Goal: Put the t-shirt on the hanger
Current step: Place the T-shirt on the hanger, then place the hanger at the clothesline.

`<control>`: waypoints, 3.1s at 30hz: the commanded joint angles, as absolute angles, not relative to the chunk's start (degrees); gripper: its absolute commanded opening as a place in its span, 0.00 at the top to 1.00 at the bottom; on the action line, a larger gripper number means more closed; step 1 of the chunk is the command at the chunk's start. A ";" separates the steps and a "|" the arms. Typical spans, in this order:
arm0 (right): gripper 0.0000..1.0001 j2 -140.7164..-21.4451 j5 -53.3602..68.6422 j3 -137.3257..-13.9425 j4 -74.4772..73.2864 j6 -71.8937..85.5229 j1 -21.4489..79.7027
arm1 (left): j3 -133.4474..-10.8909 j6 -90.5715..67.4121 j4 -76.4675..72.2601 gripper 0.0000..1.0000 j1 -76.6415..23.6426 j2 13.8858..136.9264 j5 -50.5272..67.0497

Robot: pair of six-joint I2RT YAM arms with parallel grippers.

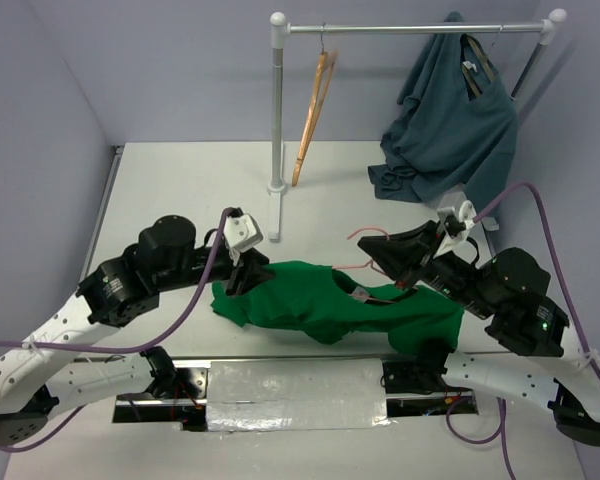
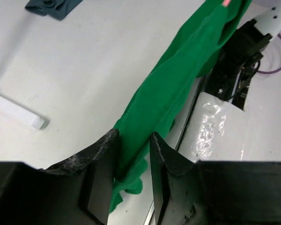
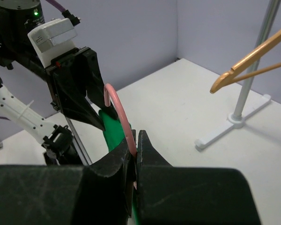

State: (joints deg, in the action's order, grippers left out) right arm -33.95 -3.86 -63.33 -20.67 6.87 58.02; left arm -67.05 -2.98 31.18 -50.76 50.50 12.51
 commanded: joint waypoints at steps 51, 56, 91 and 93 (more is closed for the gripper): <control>1.00 -44.82 -0.27 -71.90 -18.47 5.71 58.36 | -85.44 1.48 36.74 0.43 -50.80 61.17 15.53; 1.00 -47.36 2.11 -72.33 -15.91 6.33 58.27 | -78.58 3.51 31.91 0.42 -50.80 60.03 18.98; 0.23 -44.65 5.69 -80.41 -36.98 -7.55 58.36 | -74.44 11.34 36.37 1.00 -50.10 48.43 31.90; 0.24 -45.00 8.07 -81.03 -38.84 -9.05 58.36 | -74.71 11.60 37.35 1.00 -50.10 47.38 32.25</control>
